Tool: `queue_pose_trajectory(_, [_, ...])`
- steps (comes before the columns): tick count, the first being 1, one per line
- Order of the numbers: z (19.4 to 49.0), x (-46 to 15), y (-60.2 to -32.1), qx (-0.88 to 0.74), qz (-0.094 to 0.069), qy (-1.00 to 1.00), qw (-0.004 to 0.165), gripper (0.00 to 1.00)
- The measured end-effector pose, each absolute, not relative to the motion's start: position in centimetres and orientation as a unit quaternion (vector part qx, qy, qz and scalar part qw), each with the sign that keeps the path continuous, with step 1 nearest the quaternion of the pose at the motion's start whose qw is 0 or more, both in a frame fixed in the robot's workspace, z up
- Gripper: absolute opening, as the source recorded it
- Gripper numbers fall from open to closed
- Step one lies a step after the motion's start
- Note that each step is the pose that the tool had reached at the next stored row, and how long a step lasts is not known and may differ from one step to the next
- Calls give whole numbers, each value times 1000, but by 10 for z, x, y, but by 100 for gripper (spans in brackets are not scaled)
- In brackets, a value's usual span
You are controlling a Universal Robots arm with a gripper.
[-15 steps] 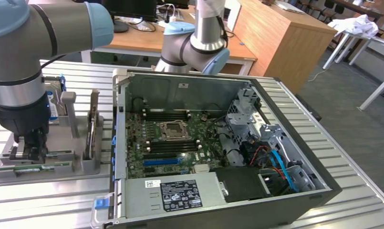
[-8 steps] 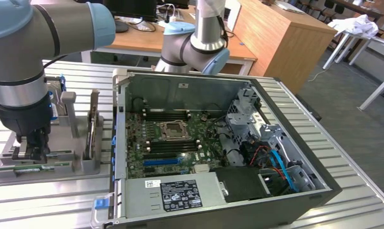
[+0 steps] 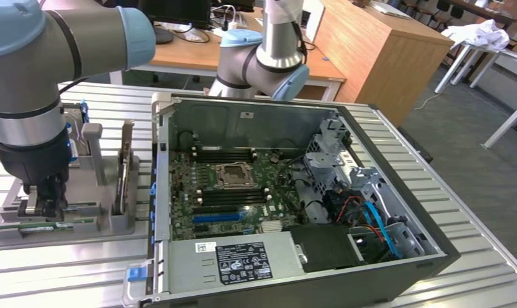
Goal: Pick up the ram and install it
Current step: 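Pick up the ram and move it above insertion slot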
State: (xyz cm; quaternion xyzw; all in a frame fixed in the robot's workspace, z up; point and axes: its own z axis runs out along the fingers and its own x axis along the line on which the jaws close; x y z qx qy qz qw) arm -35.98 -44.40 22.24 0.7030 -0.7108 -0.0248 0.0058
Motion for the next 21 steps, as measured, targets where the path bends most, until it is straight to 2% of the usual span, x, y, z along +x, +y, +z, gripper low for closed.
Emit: queue_pose_trajectory(21, [206,-360,-444,703,-25,-711,6,30])
